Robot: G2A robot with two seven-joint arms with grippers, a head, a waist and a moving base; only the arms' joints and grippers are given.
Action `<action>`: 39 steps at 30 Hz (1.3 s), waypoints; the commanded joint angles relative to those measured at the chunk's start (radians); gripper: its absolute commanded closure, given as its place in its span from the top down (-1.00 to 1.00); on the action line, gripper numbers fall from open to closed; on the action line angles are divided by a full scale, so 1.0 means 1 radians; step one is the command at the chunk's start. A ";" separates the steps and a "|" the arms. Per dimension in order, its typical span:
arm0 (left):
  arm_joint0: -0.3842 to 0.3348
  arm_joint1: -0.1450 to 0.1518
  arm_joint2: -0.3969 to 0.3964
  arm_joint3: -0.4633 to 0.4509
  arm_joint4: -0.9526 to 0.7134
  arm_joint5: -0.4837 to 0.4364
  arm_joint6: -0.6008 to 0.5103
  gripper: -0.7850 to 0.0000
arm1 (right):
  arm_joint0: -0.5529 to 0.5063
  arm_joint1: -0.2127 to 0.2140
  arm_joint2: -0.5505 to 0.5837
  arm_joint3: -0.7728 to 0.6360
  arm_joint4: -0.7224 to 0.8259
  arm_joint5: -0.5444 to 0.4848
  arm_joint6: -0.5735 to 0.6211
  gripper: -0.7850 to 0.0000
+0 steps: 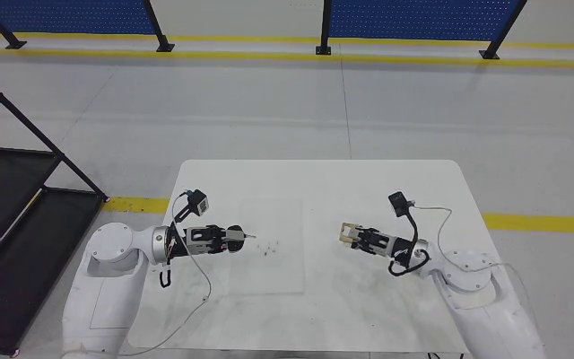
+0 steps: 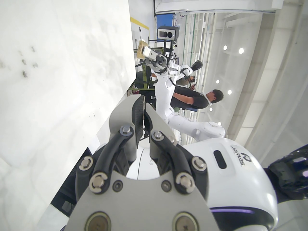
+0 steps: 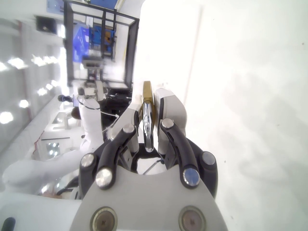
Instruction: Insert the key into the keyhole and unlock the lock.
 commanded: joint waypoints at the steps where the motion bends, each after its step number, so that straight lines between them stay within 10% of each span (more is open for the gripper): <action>1: 0.000 0.000 0.000 0.000 0.000 0.000 0.000 -1.00 | -0.037 0.000 0.006 -0.020 0.073 -0.025 0.005 -1.00; 27: 0.002 0.000 0.001 0.002 -0.002 -0.003 0.019 -1.00 | -0.119 0.003 -0.005 -0.134 0.250 -0.021 0.015 -1.00; 39: -0.013 -0.014 0.170 0.056 -0.148 -0.086 0.090 -1.00 | -0.119 0.003 -0.005 -0.134 0.250 -0.021 0.015 -1.00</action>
